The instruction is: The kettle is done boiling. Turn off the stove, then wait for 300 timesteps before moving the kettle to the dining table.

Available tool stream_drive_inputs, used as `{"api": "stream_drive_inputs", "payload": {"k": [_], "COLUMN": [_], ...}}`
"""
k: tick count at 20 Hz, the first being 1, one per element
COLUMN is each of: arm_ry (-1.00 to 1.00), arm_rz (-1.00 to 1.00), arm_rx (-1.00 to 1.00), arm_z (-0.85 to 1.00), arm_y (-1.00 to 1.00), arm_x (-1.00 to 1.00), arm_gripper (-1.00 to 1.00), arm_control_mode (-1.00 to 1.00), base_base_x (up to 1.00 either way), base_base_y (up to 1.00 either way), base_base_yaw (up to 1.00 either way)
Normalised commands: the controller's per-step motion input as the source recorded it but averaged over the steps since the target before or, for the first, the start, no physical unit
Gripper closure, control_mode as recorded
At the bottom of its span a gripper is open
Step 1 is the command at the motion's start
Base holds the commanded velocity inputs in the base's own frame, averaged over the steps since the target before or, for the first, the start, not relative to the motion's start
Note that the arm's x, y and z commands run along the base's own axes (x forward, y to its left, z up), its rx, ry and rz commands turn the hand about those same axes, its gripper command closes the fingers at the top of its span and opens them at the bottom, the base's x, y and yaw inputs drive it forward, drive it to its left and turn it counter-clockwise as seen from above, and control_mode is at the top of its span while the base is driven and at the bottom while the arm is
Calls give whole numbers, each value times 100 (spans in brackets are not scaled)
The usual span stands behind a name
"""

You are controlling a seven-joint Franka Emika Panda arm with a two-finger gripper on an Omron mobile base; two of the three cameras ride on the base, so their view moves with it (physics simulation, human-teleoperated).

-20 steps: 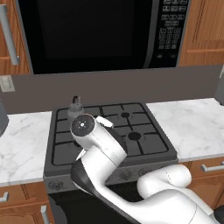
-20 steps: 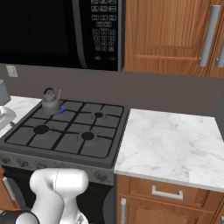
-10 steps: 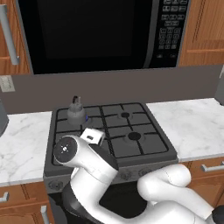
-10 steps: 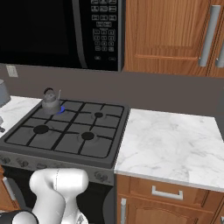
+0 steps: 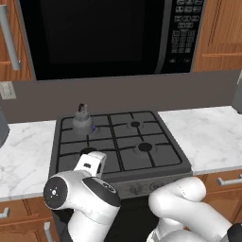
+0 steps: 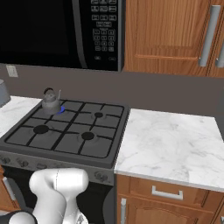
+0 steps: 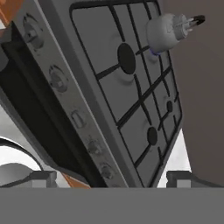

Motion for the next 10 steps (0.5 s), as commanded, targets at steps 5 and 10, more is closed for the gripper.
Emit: {"api": "stream_drive_inputs", "payload": {"k": [5,10], "arm_ry": [-1,1], "arm_rz": [3,0], "arm_rx": [-11,-12], "arm_z": [-12,-12], "arm_y": [2,5], "arm_x": [-8,0], "arm_gripper": [-100,-100], "arm_control_mode": [-100,-100], "base_base_x": [0,0], "base_base_y": [0,0], "base_base_yaw": [0,0]}}
